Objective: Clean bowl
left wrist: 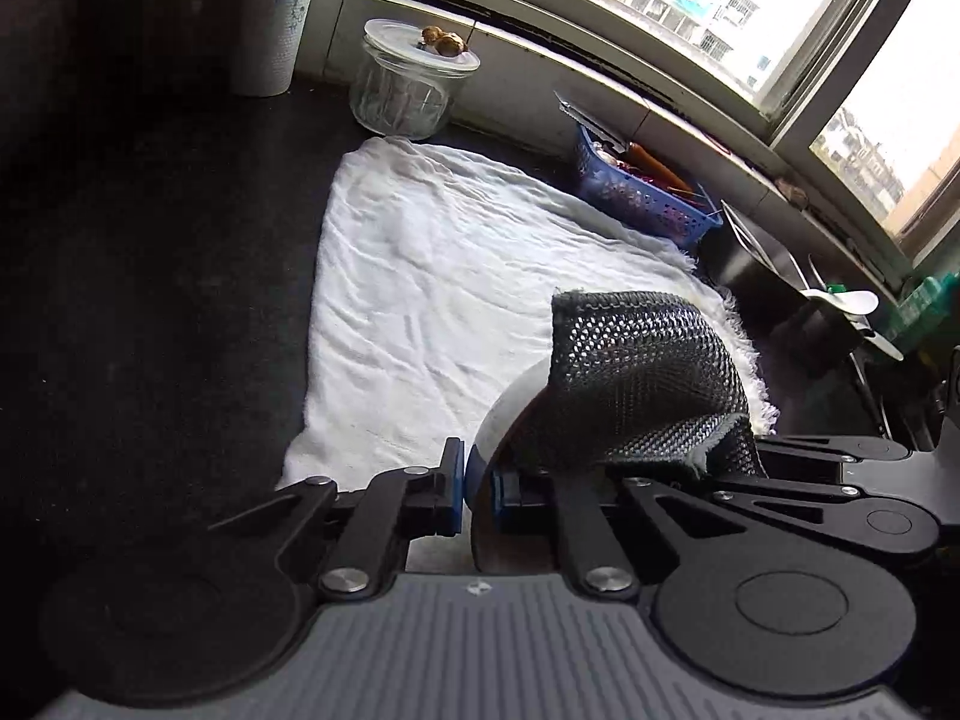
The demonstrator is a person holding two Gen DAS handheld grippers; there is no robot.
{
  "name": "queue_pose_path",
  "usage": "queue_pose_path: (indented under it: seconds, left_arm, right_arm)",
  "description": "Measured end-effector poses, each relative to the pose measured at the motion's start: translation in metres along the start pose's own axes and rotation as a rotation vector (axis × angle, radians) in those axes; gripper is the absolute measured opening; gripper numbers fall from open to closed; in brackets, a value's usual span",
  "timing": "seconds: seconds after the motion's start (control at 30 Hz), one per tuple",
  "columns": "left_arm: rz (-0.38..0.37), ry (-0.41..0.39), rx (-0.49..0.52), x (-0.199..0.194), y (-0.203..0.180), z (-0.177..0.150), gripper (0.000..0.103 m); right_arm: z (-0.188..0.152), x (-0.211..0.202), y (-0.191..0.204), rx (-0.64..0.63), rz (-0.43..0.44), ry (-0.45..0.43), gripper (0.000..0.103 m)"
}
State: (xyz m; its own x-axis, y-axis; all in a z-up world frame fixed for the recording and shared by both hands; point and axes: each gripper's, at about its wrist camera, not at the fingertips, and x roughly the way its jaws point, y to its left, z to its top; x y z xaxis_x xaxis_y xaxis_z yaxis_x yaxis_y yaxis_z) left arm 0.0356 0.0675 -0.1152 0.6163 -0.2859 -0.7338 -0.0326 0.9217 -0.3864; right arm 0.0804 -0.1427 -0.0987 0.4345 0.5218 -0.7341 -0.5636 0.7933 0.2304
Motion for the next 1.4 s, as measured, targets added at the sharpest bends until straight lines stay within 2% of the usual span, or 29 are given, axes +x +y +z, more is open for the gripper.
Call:
queue_pose_path:
  seconds: [0.1, 0.17, 0.2, 0.3, 0.37, 0.43, 0.53, 0.6, 0.67, 0.77, 0.87, 0.97, 1.0, 1.1, 1.17, 1.23, 1.3, 1.4]
  left_arm:
    - [-0.001, 0.003, 0.045, 0.007, -0.01, -0.002, 0.007]
    - [0.007, 0.032, 0.123, 0.007, -0.018, 0.004, 0.008]
    - [0.03, 0.041, 0.187, 0.006, -0.024, 0.007, 0.009]
    - [0.14, 0.074, 0.517, 0.002, -0.053, 0.009, 0.009]
    - [0.174, 0.094, 0.625, 0.004, -0.062, 0.007, 0.01]
    - [0.191, 0.091, 0.642, 0.006, -0.063, 0.003, 0.009]
    - [0.188, 0.044, 0.526, 0.001, -0.056, -0.001, 0.007]
    - [0.173, 0.017, 0.411, -0.002, -0.047, -0.002, 0.005]
    - [0.156, -0.001, 0.253, -0.004, -0.034, -0.002, 0.004]
    - [0.123, 0.007, 0.072, -0.004, -0.015, -0.002, 0.004]
    - [0.091, 0.042, -0.059, -0.001, 0.0, -0.004, 0.004]
    - [0.092, 0.059, -0.025, 0.002, -0.001, -0.006, 0.006]
    - [0.116, 0.062, 0.062, 0.002, -0.008, -0.005, 0.006]
    - [0.187, 0.071, 0.321, 0.003, -0.032, -0.004, 0.01]
    - [0.217, 0.079, 0.475, 0.004, -0.045, -0.005, 0.012]
    - [0.239, 0.075, 0.574, 0.004, -0.055, -0.006, 0.012]
    - [0.264, 0.06, 0.641, 0.004, -0.065, -0.007, 0.012]
    - [0.294, 0.036, 0.65, 0.004, -0.07, -0.004, 0.011]
  right_arm:
    - [0.007, -0.006, 0.011, -0.197, -0.082, -0.031, 0.01]
    - [0.01, -0.008, 0.017, -0.321, -0.129, -0.038, 0.009]
    - [0.01, -0.007, 0.018, -0.359, -0.139, -0.036, 0.009]
    - [0.001, -0.005, 0.03, -0.536, -0.181, -0.041, 0.01]
    - [-0.006, -0.006, 0.039, -0.631, -0.207, -0.053, 0.01]
    - [-0.01, -0.006, 0.043, -0.674, -0.22, -0.065, 0.01]
    - [-0.005, -0.005, 0.034, -0.568, -0.19, -0.052, 0.01]
    - [-0.001, -0.003, 0.021, -0.416, -0.15, -0.03, 0.01]
    - [-0.004, -0.001, 0.006, -0.235, -0.109, -0.011, 0.011]
    - [-0.013, 0.003, -0.008, 0.003, -0.052, 0.008, 0.012]
    - [-0.018, 0.008, -0.019, 0.195, -0.006, 0.015, 0.012]
    - [-0.02, 0.012, -0.025, 0.308, 0.029, 0.015, 0.012]
    - [-0.019, 0.012, -0.023, 0.296, 0.027, 0.013, 0.012]
    - [-0.015, 0.009, -0.012, 0.168, 0.001, 0.006, 0.011]
    - [-0.012, 0.005, 0.002, 0.003, -0.051, -0.014, 0.011]
    - [-0.011, 0.001, 0.018, -0.174, -0.109, -0.038, 0.011]
    - [-0.011, -0.002, 0.032, -0.36, -0.173, -0.063, 0.01]
    - [-0.013, -0.006, 0.046, -0.575, -0.24, -0.088, 0.01]
